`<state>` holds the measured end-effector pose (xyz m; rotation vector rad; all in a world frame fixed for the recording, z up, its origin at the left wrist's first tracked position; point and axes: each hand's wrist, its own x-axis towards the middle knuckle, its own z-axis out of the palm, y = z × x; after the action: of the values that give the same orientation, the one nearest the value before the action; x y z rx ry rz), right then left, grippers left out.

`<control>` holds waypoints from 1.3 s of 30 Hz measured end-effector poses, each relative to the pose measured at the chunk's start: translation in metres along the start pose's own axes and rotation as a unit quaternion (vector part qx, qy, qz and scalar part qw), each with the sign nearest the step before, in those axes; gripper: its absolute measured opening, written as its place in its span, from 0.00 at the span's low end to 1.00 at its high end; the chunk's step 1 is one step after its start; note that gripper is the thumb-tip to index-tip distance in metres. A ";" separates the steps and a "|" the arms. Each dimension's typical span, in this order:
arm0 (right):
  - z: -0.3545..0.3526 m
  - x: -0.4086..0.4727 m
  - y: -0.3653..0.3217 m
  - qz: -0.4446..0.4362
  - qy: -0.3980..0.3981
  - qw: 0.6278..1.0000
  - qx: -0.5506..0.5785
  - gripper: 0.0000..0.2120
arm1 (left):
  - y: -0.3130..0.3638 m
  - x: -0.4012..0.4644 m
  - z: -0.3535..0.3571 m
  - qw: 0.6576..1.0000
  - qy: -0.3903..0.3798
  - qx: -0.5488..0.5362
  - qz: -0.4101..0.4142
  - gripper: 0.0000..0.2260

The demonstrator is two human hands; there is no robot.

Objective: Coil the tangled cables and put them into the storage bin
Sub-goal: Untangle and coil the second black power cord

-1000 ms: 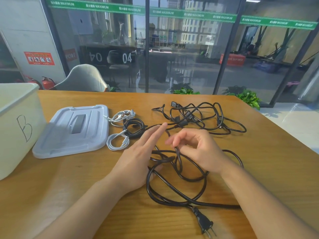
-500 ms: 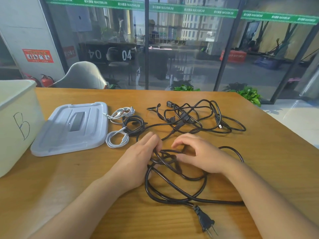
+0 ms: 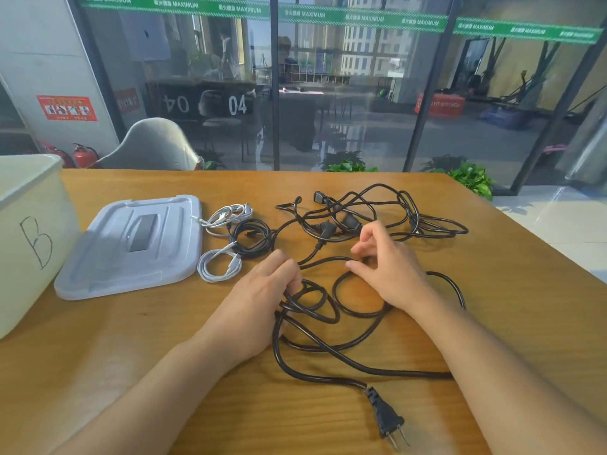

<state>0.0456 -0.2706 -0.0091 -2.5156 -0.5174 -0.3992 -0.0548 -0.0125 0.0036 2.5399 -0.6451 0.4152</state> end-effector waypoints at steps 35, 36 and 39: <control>-0.021 0.042 0.063 0.185 0.076 0.977 -0.078 0.24 | -0.008 0.009 0.007 0.997 0.019 -0.016 -0.071 0.22; -0.023 0.037 0.061 0.183 0.055 0.980 -0.053 0.26 | -0.009 0.010 0.007 0.997 0.013 -0.019 -0.070 0.22; -0.040 0.025 0.052 0.166 0.021 0.985 -0.049 0.29 | -0.012 0.010 0.008 0.998 0.008 -0.026 -0.054 0.23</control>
<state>0.0835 -0.3262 0.0098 -2.6189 -0.0564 -0.3550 -0.0386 -0.0109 -0.0036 2.5050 -0.5035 0.3768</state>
